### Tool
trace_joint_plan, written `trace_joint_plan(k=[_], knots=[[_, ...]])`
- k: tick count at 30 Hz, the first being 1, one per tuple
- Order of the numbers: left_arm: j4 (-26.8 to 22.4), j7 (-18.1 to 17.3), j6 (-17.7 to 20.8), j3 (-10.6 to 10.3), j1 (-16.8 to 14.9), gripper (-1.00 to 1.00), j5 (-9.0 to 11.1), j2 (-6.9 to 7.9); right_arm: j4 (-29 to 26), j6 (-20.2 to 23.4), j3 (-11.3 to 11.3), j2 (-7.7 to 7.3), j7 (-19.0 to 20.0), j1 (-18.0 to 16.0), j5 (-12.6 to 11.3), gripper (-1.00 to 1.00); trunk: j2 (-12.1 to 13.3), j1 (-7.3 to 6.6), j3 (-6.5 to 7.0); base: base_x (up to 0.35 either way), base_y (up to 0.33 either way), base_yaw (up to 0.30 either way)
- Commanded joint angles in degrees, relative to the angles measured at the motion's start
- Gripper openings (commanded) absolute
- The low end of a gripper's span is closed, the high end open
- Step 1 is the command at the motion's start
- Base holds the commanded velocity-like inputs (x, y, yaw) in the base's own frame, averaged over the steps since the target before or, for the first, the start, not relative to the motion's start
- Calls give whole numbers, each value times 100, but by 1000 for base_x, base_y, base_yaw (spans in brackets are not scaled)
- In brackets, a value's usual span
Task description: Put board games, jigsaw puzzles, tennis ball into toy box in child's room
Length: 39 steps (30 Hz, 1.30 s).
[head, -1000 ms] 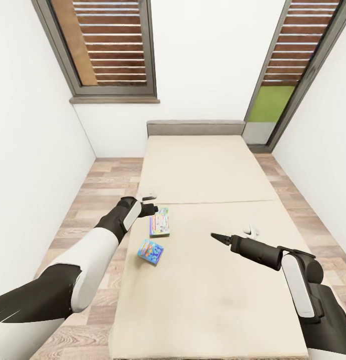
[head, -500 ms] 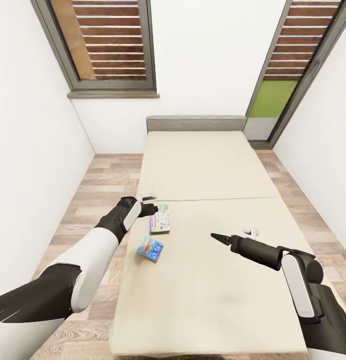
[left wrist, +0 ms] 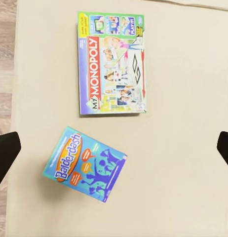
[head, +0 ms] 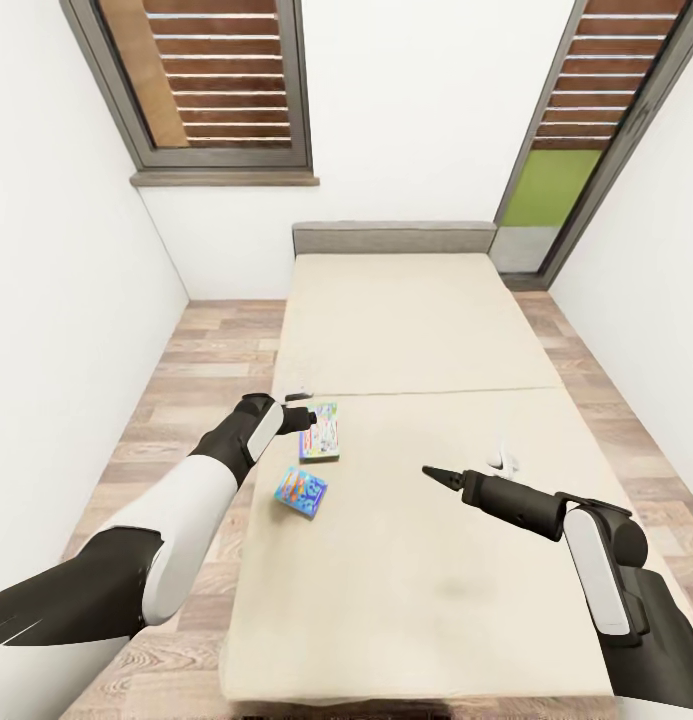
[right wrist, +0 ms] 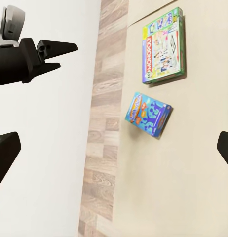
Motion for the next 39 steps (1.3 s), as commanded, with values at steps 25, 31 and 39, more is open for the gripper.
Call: trace_joint_plan(k=[25,31,39], knots=[[-8,50,19,-29,-3,100,64,0,-3,43,-16,0,51,-4,40,100,-10,3,-245,0,0,0],[-8,50,19,-30,-3,100,57,0,-3,46,-16,0,51,-4,40,100,-10,3,-302,0,0,0],[-8,50,15,-30,-3,100,57,0,-3,54,-16,0,51,-4,40,100,-10,3,-377,0,0,0]])
